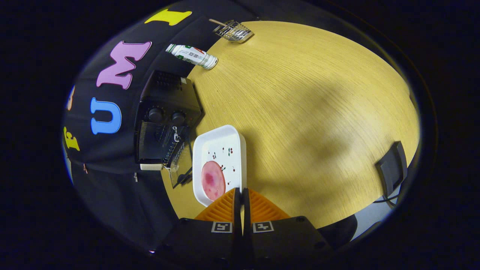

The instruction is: Open the toaster oven, put the food inside, and close the toaster oven door.

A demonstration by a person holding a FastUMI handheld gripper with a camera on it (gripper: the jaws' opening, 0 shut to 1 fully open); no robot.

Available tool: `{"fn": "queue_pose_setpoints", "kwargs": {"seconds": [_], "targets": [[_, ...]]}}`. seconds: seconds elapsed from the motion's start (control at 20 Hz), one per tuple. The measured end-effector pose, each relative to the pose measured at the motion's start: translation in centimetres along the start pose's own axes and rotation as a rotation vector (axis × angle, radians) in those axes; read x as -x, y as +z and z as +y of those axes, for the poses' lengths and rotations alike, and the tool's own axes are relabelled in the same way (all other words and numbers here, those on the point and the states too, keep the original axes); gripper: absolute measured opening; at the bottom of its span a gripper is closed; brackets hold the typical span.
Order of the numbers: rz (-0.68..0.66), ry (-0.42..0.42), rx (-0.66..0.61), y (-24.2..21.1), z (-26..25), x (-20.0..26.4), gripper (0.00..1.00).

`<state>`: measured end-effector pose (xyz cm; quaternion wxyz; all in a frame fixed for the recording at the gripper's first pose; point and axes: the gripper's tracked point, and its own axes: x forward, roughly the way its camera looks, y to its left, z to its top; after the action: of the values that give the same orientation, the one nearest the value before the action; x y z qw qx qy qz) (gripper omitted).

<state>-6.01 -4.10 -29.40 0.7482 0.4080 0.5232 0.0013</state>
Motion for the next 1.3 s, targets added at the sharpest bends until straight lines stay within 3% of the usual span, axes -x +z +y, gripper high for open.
{"fn": "queue_pose_setpoints", "kwargs": {"seconds": [0.4, 0.8, 1.05, 1.3], "targets": [[-0.059, 0.085, -0.028, -4.1, 6.3, 2.1, 0.05], [-0.010, 0.154, 0.053, -8.6, 14.9, -0.5, 0.05], [-0.016, 0.157, 0.043, -8.0, 18.8, -4.8, 0.05], [-0.074, 0.119, 0.019, -4.4, 20.4, -9.8, 0.05]]}}
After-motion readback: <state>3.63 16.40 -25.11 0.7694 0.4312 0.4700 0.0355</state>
